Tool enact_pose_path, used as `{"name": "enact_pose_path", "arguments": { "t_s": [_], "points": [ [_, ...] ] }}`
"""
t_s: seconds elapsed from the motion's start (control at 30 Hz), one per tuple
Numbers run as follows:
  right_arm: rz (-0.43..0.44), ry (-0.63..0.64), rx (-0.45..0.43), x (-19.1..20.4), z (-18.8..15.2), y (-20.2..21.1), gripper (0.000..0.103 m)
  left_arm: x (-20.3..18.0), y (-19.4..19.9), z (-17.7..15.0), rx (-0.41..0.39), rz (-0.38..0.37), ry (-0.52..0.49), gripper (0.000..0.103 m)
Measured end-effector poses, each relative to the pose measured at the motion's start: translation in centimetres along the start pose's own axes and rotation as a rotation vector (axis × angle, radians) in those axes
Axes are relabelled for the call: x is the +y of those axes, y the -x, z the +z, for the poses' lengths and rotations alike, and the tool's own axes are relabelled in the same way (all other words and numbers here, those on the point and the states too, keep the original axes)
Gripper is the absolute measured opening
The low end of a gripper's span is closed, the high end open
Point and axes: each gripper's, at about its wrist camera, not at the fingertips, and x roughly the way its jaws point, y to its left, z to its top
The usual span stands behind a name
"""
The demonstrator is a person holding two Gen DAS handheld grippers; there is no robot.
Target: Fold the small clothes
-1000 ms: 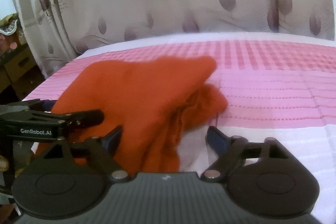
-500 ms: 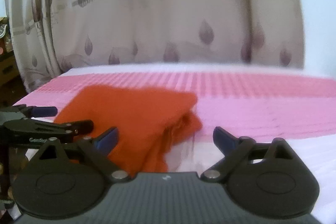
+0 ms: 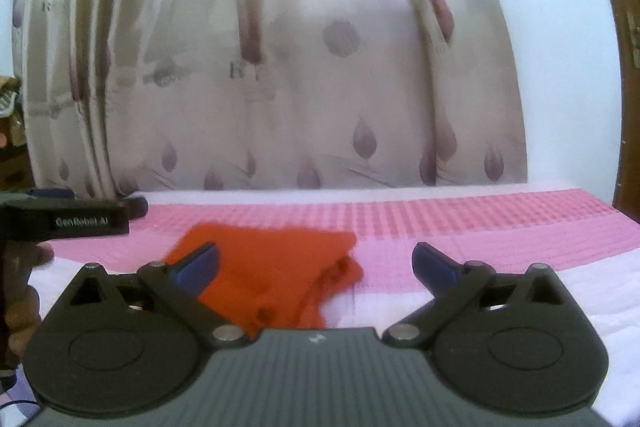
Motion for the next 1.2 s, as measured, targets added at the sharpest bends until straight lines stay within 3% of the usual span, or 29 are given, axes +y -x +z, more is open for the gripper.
{"name": "enact_pose_path", "arguments": {
  "t_s": [0.2, 0.4, 0.87, 1.2],
  "points": [
    [0.004, 0.06, -0.031, 1.4, 1.5, 2.5, 0.103, 0.0, 3.0, 2.4, -0.07, -0.017, 0.062, 0.103],
    [-0.057, 0.109, -0.076, 3.2, 2.6, 3.7, 0.103, 0.4, 4.2, 3.1, -0.049, -0.086, 0.157, 0.103],
    [-0.051, 0.1, -0.052, 3.8, 2.2, 3.9, 0.103, -0.2, 5.0, 2.3, -0.054, -0.089, 0.091, 0.103],
    [-0.049, 0.095, -0.013, 3.9, 1.4, 3.5, 0.103, -0.1, 4.0, 1.5, 0.016, -0.137, 0.121, 0.103]
  ]
}}
